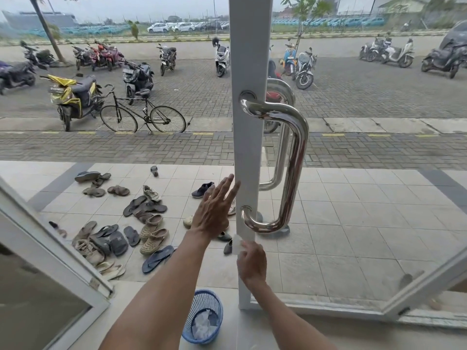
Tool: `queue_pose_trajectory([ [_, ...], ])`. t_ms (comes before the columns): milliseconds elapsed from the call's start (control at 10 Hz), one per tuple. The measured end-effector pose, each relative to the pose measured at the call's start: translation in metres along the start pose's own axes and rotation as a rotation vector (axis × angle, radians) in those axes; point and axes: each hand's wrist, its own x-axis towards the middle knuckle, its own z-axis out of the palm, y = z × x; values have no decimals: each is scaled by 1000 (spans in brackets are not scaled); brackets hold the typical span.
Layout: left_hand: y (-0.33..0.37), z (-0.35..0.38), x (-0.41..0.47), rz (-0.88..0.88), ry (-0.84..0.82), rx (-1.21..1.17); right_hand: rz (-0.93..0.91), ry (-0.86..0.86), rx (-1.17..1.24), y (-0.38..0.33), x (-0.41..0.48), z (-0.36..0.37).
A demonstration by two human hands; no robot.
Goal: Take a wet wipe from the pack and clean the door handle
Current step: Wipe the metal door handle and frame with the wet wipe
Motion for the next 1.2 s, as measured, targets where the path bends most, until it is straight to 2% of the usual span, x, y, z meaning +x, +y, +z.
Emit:
queue_pose_trajectory([
  [100, -3, 1, -5, -18, 11, -10, 639, -83, 1196, -9, 14, -11],
  [200, -9, 1, -9, -32, 28, 3, 716, -88, 1877, 2, 41, -16],
  [300, -14, -1, -12, -36, 24, 16, 627, -143, 2012, 2, 52, -19],
  [400, -18, -5, -12, -28, 34, 17, 555, -240, 1990, 5, 53, -20],
  [600, -9, -9, -4, -48, 50, -6, 497, -307, 1984, 10, 60, -35],
  [700, -3, -6, -1, -10, 55, -8, 480, -85, 1965, 1, 61, -63],
  [800, 3, -9, 5, 5, 65, -16, 438, 515, 1519, -33, 54, -103],
  [900, 11, -13, 13, 27, 78, -22, -2, 984, 957, -83, 44, -140],
  [1000, 17, -14, 18, 18, 92, -25, -566, 1141, 476, -139, 39, -169],
  [1100, 21, -14, 20, 0, 94, -14, -823, 928, -76, -196, 30, -183],
  [1200, 25, -19, 22, 4, 129, -2, -886, 717, -489, -235, 27, -179],
])
